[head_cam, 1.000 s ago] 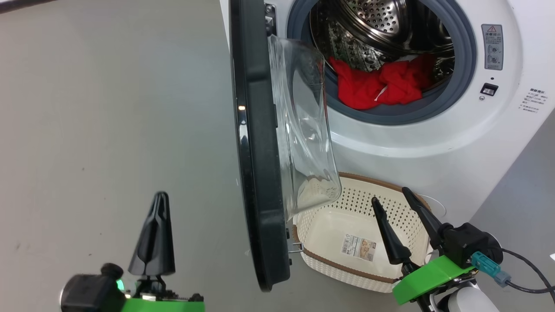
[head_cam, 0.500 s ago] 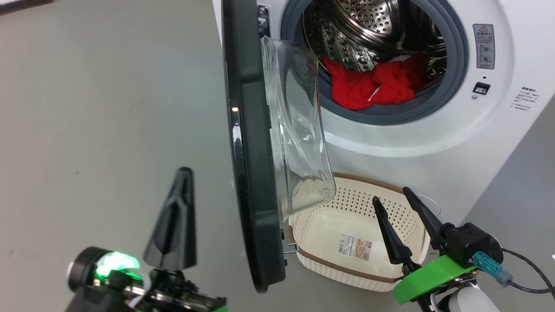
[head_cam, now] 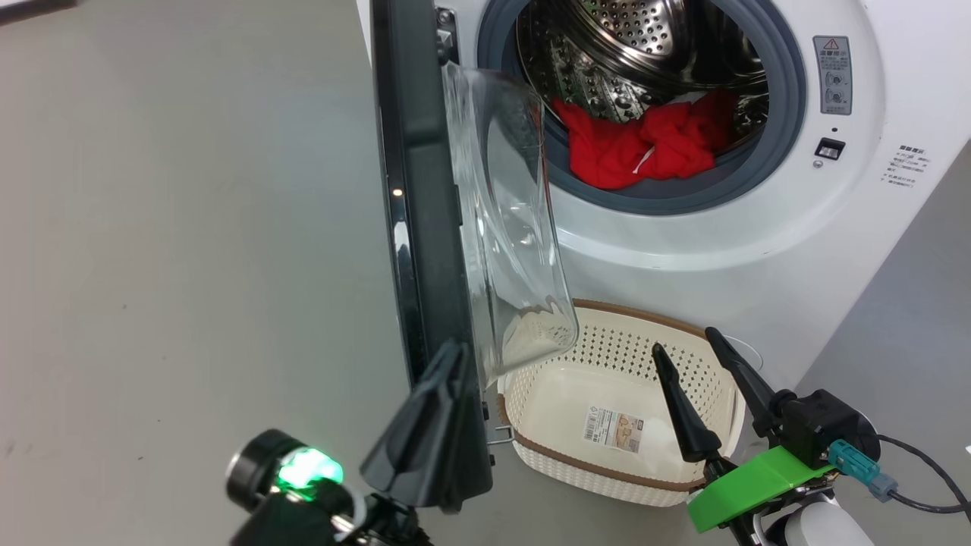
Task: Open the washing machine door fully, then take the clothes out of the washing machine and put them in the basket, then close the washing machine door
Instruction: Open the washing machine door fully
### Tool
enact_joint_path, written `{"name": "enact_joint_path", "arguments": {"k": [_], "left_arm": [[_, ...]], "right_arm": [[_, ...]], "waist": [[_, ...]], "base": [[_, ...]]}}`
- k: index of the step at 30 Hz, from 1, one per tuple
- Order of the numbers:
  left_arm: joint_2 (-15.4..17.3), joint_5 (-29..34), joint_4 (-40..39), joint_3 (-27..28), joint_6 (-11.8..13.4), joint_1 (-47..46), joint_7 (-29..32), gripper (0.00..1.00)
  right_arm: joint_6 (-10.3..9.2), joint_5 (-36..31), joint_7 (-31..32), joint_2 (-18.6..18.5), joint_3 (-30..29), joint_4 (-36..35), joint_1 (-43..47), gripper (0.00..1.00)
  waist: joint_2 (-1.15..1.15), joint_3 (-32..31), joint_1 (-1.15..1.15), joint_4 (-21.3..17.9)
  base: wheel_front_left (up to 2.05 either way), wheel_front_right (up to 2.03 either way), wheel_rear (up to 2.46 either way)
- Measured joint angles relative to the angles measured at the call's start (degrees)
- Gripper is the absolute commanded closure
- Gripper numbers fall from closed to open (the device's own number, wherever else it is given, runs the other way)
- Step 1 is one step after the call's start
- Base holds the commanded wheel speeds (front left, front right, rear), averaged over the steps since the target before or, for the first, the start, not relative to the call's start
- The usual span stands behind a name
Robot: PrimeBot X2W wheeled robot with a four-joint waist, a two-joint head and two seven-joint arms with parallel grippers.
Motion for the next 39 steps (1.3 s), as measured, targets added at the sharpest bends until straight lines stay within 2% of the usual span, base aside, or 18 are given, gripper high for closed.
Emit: {"name": "enact_joint_path", "arguments": {"k": [4, 18, 26, 39], "left_arm": [[0.2, -0.2, 1.8, -2.0, -1.1, 0.0, 2.6, 1.00], [0.4, -2.3, 10.5, -3.1, -0.9, 0.0, 8.6, 1.00], [0.4, -2.3, 14.0, -2.5, 0.7, -0.1, 8.8, 1.00], [0.1, -2.3, 14.8, -2.2, 2.7, -0.3, 8.2, 1.00]], "right_arm": [[0.00, 0.0, 0.0, 0.0, 0.0, 0.0, 0.0, 0.00], [0.00, 0.1, 0.0, 0.0, 0.5, 0.0, 0.0, 0.00], [0.00, 0.1, 0.0, 0.0, 0.8, 0.1, 0.0, 0.00], [0.00, 0.1, 0.0, 0.0, 0.6, 0.2, 0.0, 0.00]], "waist": [[0.00, -0.1, 0.00, -0.2], [0.00, -0.1, 0.00, -1.2], [0.00, 0.5, 0.00, -1.7], [0.00, 1.1, 0.00, -1.1]], "base": [[0.00, 0.00, 0.00], [0.00, 0.00, 0.00], [0.00, 0.00, 0.00], [0.00, 0.00, 0.00]]}}
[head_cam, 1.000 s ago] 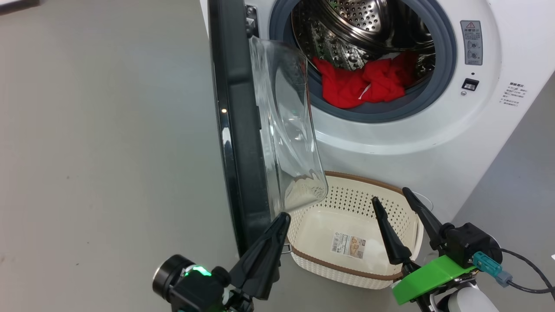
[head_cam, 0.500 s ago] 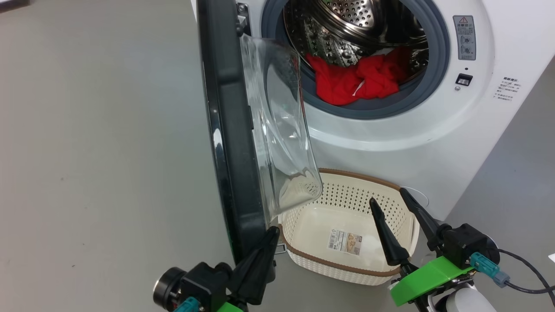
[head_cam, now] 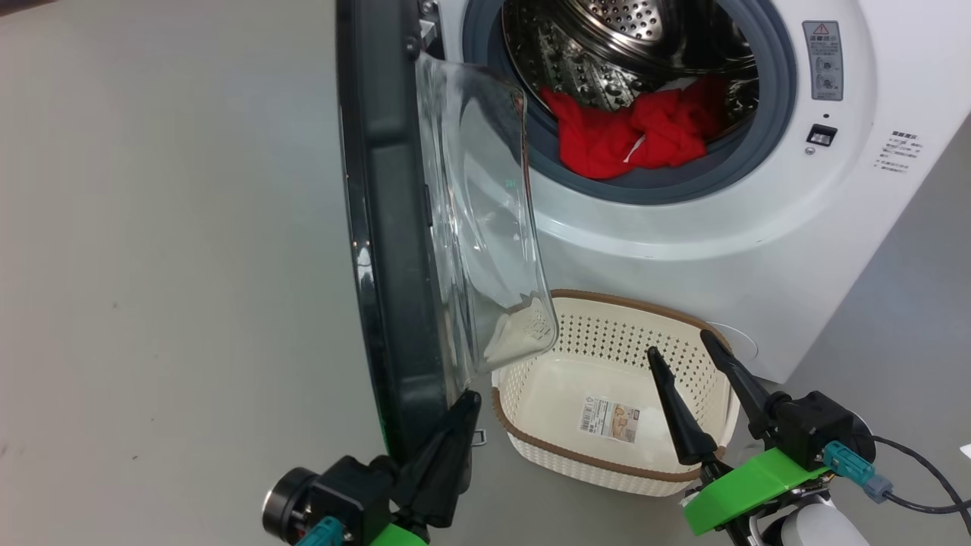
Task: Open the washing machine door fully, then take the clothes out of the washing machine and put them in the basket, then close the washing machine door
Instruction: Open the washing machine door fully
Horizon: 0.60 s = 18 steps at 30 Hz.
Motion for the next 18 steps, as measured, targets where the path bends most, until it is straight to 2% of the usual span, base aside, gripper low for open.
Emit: {"name": "enact_joint_path", "arguments": {"k": [18], "left_arm": [[1.3, -1.8, -1.8, 4.6, 4.0, 1.6, -0.9, 1.00]], "right_arm": [[0.00, 0.0, 0.0, 0.0, 0.1, 0.2, 0.1, 0.00]], "waist": [[0.00, 0.0, 0.00, 3.0]], "base": [[0.00, 0.00, 0.00]]}}
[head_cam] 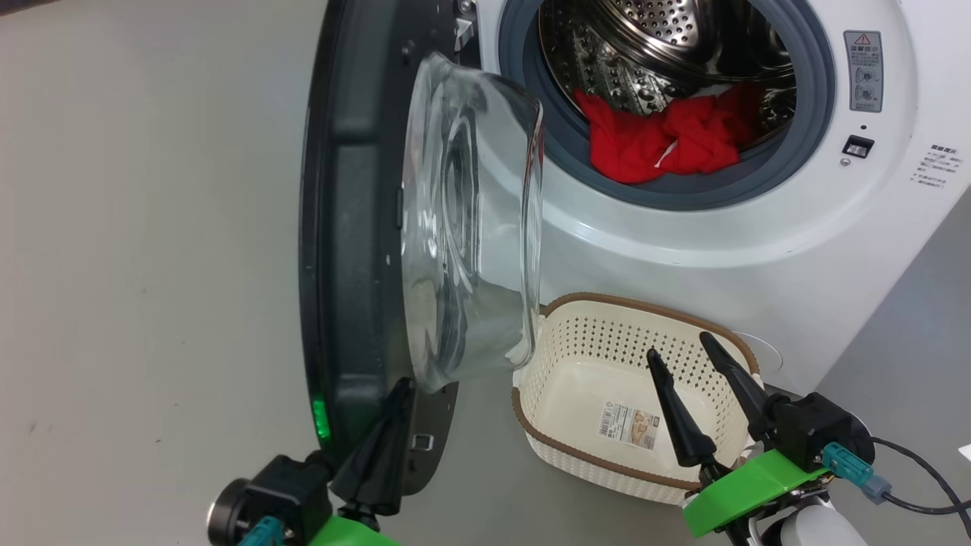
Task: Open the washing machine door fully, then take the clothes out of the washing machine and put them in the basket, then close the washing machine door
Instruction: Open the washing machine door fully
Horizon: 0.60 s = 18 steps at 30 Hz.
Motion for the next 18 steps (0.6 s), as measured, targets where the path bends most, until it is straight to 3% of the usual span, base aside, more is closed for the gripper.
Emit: {"name": "enact_joint_path", "arguments": {"k": [18], "left_arm": [[1.4, -1.8, 1.3, 5.6, 2.7, 1.1, -3.6, 1.00]], "right_arm": [[0.00, 0.0, 0.1, 0.0, 0.1, 0.2, 0.0, 0.00]], "waist": [[0.00, 0.6, 0.00, -0.4]], "base": [[0.00, 0.00, 0.00]]}}
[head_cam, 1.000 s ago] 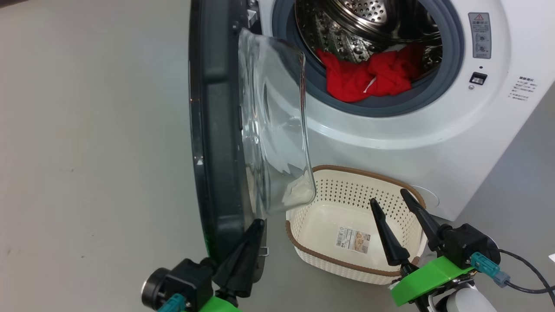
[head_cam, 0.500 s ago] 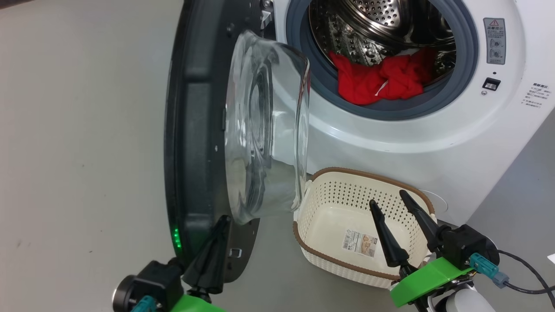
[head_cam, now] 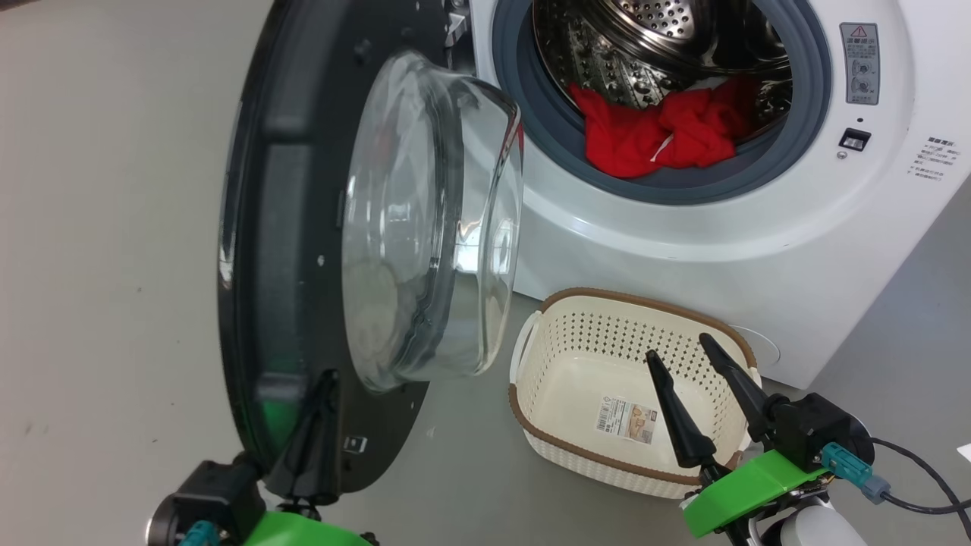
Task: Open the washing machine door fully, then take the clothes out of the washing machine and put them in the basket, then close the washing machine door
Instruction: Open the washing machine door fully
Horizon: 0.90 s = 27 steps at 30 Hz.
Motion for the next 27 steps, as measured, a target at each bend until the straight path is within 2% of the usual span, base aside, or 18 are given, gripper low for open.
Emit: {"name": "enact_joint_path", "arguments": {"k": [11, 27], "left_arm": [[0.8, -1.4, 2.7, 3.4, 1.3, -0.1, -2.8, 1.00], [0.6, -3.6, 7.9, 7.7, 1.4, -3.5, -6.6, 1.00]], "right_arm": [[0.00, -0.4, 1.0, 0.0, -0.3, -0.6, 0.0, 0.00], [0.00, -2.6, 2.9, 0.0, -0.7, -2.3, 0.3, 0.00]], "waist": [[0.00, 0.8, 0.00, -0.2], [0.00, 2.2, 0.00, 0.0]], "base": [[0.00, 0.00, 0.00], [0.00, 0.00, 0.00]]}}
